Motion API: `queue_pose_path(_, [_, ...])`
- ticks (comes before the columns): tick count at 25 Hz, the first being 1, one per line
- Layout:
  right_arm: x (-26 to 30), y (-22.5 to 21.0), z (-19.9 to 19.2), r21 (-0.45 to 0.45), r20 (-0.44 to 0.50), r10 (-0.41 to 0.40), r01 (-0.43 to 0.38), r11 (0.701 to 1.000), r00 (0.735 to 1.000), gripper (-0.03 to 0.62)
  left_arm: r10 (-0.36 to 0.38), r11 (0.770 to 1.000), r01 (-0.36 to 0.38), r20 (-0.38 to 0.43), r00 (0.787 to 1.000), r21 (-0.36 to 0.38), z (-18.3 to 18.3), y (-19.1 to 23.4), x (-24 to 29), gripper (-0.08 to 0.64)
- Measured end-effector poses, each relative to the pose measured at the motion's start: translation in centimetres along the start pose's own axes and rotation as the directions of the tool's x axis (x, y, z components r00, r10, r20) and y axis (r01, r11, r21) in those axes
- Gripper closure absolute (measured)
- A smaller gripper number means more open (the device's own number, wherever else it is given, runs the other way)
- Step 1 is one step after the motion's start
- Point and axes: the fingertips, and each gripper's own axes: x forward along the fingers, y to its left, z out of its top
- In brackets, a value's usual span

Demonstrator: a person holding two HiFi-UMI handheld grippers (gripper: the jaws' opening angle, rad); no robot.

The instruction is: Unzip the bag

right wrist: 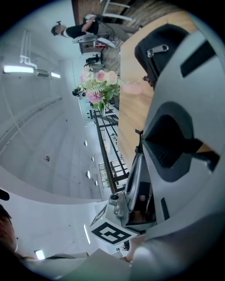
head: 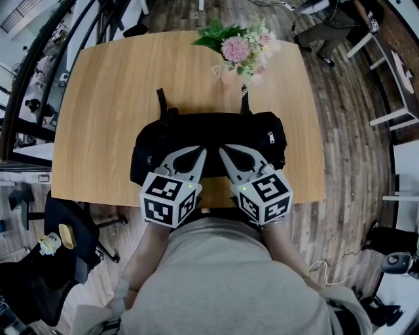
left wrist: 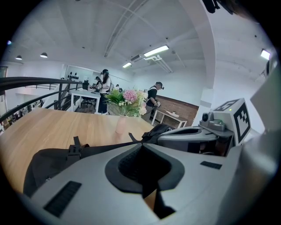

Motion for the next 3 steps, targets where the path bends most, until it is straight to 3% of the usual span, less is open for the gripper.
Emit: queue_pose_path(3, [0.0,0.04,0.04,0.0,0.0,0.0,0.0,1.0,1.0,0.586,0.003,1.0,-0.003,-0.002,1.0,-0.006,-0.13,0.12,-0.12,0.543])
